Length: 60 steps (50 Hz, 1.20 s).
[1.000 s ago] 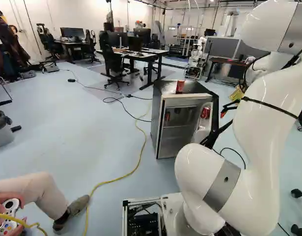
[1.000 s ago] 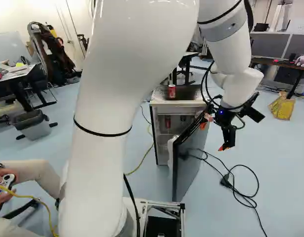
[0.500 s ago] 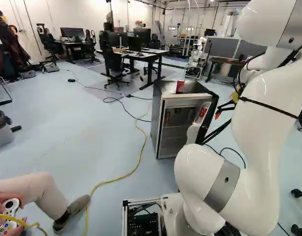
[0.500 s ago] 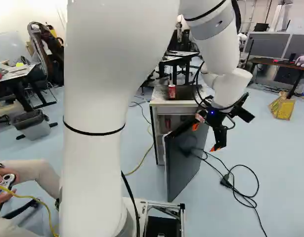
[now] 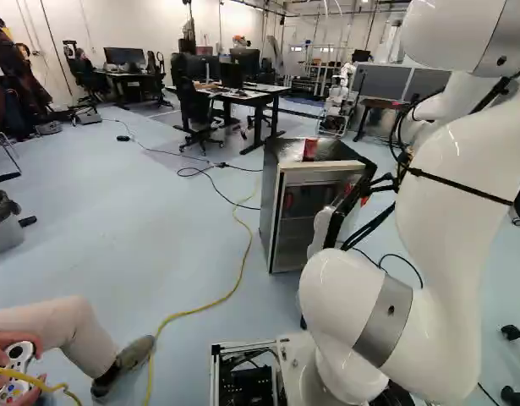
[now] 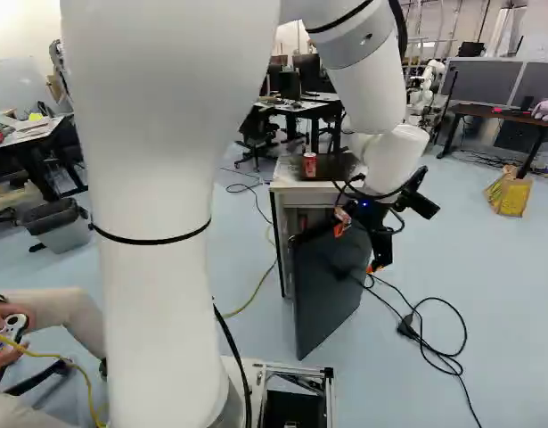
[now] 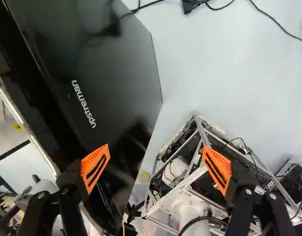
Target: Grab a drink from the fridge
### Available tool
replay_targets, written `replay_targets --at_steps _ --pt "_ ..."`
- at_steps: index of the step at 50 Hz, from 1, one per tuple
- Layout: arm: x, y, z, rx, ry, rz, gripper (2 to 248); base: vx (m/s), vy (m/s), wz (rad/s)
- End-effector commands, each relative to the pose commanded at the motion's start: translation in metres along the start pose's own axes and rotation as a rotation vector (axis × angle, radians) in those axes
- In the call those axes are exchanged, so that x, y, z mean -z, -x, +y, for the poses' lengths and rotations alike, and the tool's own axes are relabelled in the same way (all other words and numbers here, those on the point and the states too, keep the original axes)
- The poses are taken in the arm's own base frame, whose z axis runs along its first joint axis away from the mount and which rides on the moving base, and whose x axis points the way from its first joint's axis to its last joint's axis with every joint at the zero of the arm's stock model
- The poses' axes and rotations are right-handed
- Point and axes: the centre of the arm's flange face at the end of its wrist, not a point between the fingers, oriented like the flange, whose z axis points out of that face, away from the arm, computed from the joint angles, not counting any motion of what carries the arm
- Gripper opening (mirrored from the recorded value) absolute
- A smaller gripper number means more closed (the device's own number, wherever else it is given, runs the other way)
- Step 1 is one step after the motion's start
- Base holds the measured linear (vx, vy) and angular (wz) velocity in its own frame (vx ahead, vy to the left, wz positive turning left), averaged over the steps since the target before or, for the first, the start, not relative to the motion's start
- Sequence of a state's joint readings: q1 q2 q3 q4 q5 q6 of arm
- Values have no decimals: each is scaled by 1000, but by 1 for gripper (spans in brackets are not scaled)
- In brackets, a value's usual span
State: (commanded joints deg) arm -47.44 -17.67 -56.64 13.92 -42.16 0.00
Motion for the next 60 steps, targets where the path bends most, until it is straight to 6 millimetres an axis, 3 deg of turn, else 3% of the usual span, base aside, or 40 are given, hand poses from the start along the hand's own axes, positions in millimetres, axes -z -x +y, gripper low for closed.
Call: replay_targets --at_steps 60 --pt "-20 87 -67 189 17 21 247 0 0 0"
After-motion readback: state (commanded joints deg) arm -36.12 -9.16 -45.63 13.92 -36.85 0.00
